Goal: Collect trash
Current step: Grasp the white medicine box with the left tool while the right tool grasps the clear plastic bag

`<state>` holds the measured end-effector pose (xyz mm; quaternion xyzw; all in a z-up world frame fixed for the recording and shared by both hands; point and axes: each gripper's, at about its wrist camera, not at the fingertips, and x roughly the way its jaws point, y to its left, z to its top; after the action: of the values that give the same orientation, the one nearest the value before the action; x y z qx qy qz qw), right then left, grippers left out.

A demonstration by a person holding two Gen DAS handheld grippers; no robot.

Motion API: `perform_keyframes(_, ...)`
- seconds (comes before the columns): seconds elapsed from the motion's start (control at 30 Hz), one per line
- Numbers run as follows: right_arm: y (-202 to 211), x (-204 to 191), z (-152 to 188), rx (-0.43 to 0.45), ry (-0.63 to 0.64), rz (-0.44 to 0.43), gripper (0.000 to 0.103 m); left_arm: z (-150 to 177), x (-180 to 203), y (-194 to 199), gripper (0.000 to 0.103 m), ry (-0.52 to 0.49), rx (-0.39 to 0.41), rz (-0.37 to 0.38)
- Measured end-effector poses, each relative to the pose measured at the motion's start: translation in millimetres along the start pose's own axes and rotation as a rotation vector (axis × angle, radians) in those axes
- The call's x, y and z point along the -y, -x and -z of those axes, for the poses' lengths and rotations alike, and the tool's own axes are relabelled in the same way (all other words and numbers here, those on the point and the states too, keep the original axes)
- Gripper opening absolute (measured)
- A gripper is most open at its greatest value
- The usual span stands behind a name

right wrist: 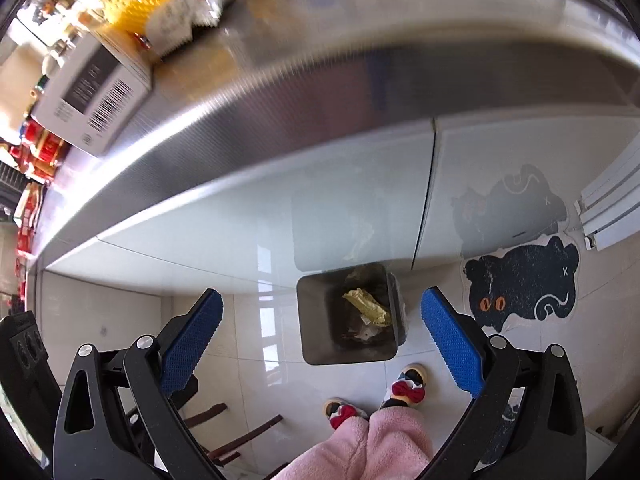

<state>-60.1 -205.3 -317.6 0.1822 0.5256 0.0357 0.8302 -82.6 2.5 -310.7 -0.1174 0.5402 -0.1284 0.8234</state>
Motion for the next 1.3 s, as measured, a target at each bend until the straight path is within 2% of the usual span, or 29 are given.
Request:
perform_keyframes(0.2,72,-4,-31,0.132,-0.002,-0.019,0.1,-23,20,59,0.095,-0.019,0.133,0.003)
perform_keyframes(0.47,122,-13,-80,0.252,0.073,-0.011,0.1,-64,48,93,0.095,0.0,0.26,-0.037)
perform_keyframes(0.67,113,-15,-108,0.261,0.135,0.016,0.1,-99,67,86,0.095,0.039,0.307,-0.069)
perform_keyframes(0.93,86,-11,-144,0.253,0.212,0.074,0.098,-130,81,58,0.095,0.09,0.281,-0.14)
perform_keyframes(1.1,67,-2,-164,0.251,0.246,0.136,0.084,-143,83,37,0.095,0.128,0.254,-0.226)
perform_keyframes(1.17,59,3,-169,0.239,0.246,0.144,0.078,-146,83,31,0.095,0.144,0.253,-0.235)
perform_keyframes(1.3,45,8,-176,0.211,0.24,0.12,0.075,-151,82,19,0.095,0.156,0.237,-0.268)
